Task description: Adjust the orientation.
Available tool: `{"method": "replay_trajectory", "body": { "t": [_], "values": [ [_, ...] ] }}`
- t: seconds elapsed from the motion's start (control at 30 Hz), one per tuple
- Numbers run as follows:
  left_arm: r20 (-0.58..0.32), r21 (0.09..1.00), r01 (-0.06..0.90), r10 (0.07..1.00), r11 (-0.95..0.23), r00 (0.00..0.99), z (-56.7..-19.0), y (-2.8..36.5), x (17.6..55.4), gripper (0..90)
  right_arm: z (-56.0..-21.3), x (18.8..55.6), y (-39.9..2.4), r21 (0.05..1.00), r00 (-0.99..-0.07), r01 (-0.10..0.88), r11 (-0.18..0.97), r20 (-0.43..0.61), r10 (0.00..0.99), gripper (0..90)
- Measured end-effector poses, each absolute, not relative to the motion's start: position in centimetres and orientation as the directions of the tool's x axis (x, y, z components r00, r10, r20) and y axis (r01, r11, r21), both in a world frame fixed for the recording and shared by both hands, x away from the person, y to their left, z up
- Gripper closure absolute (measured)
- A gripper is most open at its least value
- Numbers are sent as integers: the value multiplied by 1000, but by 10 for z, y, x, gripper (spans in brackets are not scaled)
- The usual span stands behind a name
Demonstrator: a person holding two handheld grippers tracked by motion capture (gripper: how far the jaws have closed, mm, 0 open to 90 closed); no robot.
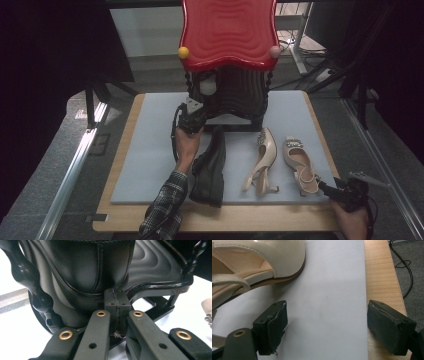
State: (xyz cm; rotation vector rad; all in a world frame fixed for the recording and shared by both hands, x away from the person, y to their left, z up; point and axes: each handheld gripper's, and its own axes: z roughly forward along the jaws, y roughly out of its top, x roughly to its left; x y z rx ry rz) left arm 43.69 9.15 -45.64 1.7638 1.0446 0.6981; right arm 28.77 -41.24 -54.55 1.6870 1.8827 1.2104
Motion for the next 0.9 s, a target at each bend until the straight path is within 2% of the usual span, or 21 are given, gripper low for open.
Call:
{"method": "replay_trajectory", "body": {
  "t": [0.47,0.9],
  "values": [
    [-39,922,353,868,-161,495,-466,97,427,875,-545,288,-413,763,-240,643,-69,285,928,173],
    [-44,916,361,852,-174,521,-470,121,393,843,-545,288,-412,763,-240,643,-64,280,929,173]
  ]
}}
